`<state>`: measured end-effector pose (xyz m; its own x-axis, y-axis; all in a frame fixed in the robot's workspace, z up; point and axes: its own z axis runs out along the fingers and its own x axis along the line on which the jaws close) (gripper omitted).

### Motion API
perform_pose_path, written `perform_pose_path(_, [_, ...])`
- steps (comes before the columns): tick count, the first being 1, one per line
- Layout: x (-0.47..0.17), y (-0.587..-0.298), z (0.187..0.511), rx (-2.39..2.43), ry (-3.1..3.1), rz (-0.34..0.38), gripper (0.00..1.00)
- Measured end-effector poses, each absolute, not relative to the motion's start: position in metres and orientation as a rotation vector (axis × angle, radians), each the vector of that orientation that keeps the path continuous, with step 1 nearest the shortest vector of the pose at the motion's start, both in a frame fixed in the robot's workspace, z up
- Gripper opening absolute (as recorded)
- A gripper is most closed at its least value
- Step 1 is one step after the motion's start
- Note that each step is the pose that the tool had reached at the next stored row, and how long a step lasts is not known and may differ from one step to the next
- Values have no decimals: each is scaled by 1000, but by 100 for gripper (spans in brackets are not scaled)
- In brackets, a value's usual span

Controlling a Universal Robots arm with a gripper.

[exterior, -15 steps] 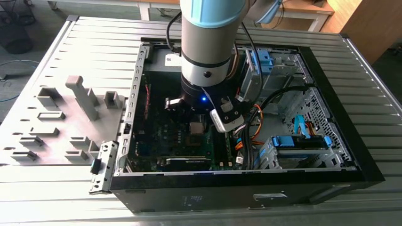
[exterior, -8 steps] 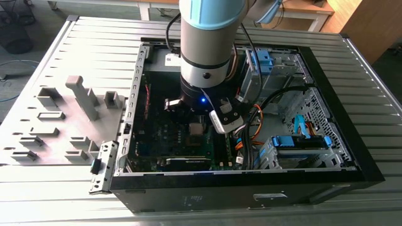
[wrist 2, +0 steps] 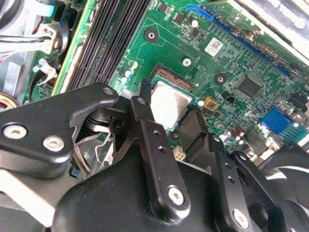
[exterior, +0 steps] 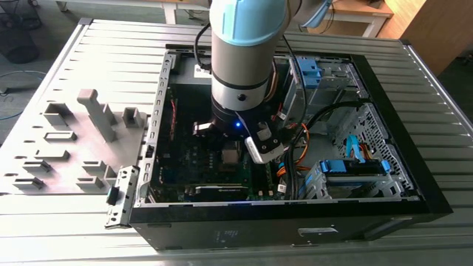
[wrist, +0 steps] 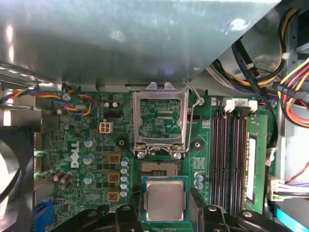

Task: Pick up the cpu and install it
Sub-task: 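Place the cpu into insertion slot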

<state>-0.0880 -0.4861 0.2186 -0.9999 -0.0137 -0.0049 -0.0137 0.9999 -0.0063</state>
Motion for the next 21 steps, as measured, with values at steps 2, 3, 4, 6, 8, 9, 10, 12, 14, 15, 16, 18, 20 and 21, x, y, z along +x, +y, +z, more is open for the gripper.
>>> perform_pose_path(2, [-88, -486, 217, -19, 3137, -10, 47])
perform_pose_path(3, [-88, -486, 217, -16, 3137, -10, 47])
perform_pose_path(4, [-88, -486, 216, -9, 3137, -10, 47])
perform_pose_path(6, [-88, -486, 214, 12, 3137, -10, 47])
perform_pose_path(8, [-88, -486, 213, 26, 3137, -10, 47])
perform_pose_path(9, [-88, -486, 213, 31, 3137, -10, 47])
perform_pose_path(10, [-88, -486, 212, 33, 3137, -10, 47])
perform_pose_path(12, [-88, -486, 211, 34, 3137, -9, 47])
perform_pose_path(14, [-89, -486, 210, 35, 3136, -7, 47])
perform_pose_path(15, [-89, -486, 209, 35, 3135, -5, 47])
perform_pose_path(16, [-89, -486, 208, 35, 3135, -3, 47])
perform_pose_path(18, [-91, -486, 206, 35, 3134, -1, 47])
perform_pose_path(20, [-92, -486, 205, 35, 3134, 1, 47])
perform_pose_path(21, [-92, -486, 204, 35, 3134, 1, 47])
